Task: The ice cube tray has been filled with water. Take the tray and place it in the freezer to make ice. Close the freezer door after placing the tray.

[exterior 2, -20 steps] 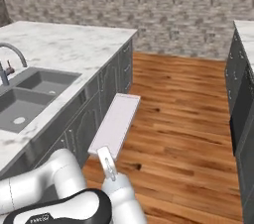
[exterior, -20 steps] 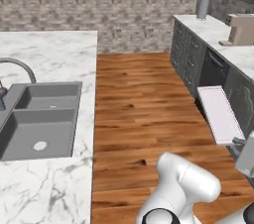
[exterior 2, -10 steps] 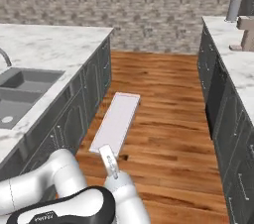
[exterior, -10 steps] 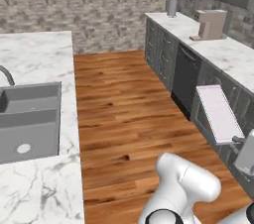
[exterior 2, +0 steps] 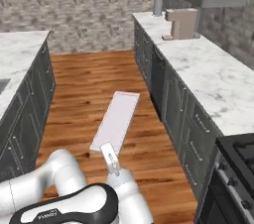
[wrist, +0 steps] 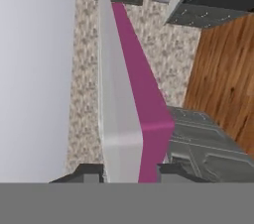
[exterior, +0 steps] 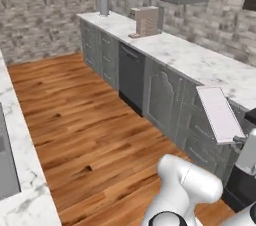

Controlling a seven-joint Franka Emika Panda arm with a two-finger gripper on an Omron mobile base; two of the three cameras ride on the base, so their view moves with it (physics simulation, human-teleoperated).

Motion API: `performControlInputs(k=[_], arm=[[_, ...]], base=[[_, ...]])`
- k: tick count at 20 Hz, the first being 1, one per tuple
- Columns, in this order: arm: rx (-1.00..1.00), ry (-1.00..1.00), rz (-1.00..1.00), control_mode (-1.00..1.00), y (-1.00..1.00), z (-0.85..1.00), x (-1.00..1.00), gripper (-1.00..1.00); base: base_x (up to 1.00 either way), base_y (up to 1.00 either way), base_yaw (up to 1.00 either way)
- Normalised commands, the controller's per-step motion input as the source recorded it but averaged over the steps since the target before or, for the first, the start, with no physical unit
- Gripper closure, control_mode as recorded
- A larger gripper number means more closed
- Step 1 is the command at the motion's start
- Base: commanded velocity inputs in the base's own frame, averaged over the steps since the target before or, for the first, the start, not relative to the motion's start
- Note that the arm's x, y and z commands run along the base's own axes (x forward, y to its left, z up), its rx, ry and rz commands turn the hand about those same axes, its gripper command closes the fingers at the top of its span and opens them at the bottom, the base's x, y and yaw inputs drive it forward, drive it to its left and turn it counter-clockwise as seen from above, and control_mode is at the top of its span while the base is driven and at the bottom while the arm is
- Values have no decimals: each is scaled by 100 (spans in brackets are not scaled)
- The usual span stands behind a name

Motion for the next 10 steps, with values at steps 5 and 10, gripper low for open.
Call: performControlInputs(k=[5,10], arm=[[0,0,0,100,0,0,0,100],[0,0,0,100,0,0,0,100]], base=[[-22,16,-61],[-19,20,-64]])
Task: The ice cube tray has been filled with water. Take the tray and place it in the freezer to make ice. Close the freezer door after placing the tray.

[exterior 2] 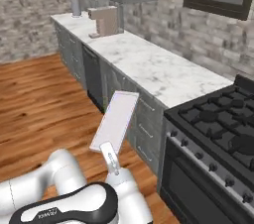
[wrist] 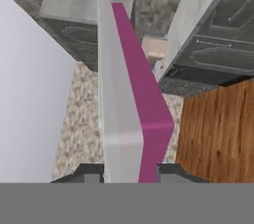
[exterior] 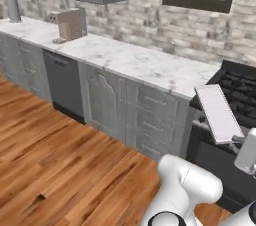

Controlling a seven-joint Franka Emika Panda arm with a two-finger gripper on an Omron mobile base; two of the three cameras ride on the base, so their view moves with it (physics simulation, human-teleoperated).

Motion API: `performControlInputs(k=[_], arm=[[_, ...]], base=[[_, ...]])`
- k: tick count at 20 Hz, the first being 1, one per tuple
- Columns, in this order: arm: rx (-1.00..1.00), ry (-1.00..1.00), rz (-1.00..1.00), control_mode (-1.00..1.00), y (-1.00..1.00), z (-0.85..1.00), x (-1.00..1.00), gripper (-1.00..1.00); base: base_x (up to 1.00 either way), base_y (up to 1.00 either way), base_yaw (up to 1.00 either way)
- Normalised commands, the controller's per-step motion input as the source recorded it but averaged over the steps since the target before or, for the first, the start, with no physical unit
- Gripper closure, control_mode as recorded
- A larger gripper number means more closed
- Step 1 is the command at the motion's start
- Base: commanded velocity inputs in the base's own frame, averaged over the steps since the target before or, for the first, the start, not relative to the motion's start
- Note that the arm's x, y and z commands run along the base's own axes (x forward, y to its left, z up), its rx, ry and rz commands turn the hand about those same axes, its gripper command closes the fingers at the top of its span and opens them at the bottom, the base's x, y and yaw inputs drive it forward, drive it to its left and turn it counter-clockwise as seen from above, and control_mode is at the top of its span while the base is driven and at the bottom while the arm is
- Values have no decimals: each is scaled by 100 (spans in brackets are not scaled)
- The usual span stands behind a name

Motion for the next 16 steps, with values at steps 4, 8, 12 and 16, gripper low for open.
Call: performControlInputs(k=[4,8,12,16], arm=[[0,0,0,100,0,0,0,100],[0,0,0,100,0,0,0,100],[0,0,0,100,0,0,0,100],[0,0,0,100,0,0,0,100]], base=[[-14,15,-75],[-11,13,-82],[-8,14,-84],[-4,15,-84]])
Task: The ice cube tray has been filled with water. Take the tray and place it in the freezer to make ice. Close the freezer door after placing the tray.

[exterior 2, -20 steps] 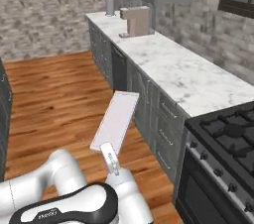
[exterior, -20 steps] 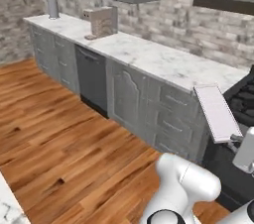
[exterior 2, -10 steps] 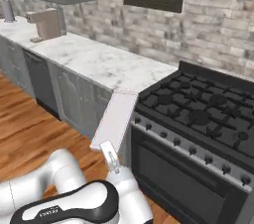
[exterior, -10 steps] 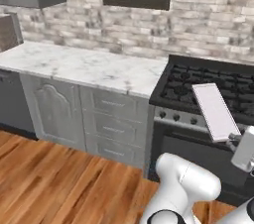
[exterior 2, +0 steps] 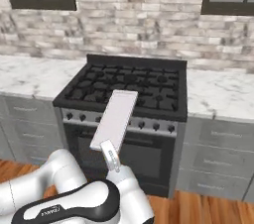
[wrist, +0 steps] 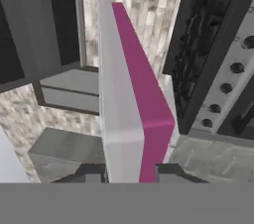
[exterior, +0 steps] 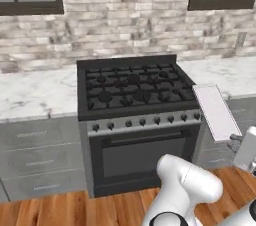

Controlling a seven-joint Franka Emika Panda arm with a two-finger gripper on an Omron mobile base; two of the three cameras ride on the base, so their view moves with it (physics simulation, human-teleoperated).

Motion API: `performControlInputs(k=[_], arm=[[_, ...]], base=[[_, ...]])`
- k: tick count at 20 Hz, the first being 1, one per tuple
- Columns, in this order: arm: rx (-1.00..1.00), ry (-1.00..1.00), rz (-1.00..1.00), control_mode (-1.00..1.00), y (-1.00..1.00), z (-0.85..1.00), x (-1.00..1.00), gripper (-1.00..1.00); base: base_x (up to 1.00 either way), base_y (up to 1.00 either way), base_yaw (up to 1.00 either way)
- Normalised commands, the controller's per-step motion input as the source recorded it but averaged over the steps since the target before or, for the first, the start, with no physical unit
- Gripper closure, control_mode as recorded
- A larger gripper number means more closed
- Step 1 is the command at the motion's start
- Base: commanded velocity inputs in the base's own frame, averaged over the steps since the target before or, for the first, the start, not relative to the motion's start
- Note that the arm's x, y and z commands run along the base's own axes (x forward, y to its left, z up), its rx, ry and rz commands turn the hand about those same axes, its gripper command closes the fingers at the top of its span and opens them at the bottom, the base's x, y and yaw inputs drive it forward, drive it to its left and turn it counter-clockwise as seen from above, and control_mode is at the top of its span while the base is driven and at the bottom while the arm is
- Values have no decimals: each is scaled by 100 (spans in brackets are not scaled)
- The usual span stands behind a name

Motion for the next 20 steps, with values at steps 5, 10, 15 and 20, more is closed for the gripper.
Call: performControlInputs(k=[5,10,15,20], arm=[[0,0,0,100,0,0,0,100],[0,0,0,100,0,0,0,100],[0,0,0,100,0,0,0,100],[0,0,0,100,0,0,0,100]], base=[[0,16,-83],[0,23,-82],[0,29,-79],[0,30,-79]])
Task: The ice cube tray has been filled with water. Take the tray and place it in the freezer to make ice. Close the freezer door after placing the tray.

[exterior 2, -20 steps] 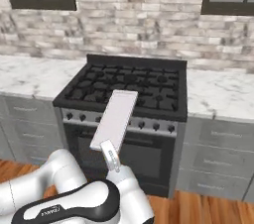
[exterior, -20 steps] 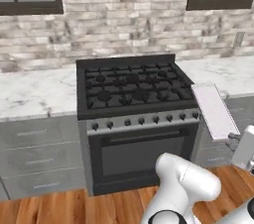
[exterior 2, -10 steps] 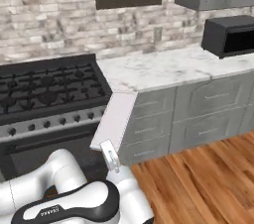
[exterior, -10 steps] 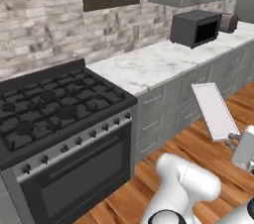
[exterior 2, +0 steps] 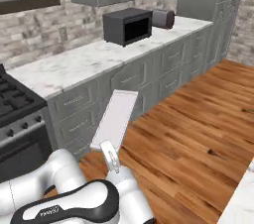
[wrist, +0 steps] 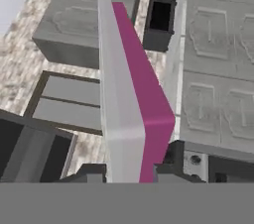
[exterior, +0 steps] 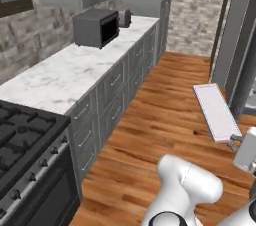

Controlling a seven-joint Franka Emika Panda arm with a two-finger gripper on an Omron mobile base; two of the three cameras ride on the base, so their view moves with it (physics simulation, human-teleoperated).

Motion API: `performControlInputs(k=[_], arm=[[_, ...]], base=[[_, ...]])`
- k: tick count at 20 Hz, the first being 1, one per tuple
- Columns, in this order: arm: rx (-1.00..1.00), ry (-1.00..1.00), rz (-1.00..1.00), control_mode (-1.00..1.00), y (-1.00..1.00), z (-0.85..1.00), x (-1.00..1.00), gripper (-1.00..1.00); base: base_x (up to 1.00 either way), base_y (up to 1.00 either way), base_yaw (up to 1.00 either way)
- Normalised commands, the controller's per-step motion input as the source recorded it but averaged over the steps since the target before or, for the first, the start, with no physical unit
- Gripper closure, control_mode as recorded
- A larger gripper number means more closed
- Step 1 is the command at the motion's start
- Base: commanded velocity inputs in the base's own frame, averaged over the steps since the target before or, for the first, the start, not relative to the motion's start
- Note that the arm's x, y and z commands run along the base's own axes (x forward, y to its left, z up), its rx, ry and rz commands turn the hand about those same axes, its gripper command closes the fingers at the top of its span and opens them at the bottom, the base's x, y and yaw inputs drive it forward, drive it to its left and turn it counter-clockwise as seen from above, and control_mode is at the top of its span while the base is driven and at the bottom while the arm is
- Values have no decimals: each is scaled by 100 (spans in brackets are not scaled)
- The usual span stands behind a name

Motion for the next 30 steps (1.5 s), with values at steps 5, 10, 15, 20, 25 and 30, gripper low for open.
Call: performControlInputs(k=[5,10,15,20,25,30], arm=[[0,0,0,100,0,0,0,100],[0,0,0,100,0,0,0,100],[0,0,0,100,0,0,0,100],[0,0,0,100,0,0,0,100],[0,0,0,100,0,0,0,100],[0,0,0,100,0,0,0,100]], base=[[1,40,-71],[12,55,-58],[24,67,-52],[26,56,-60],[30,58,-63],[40,60,-59]])
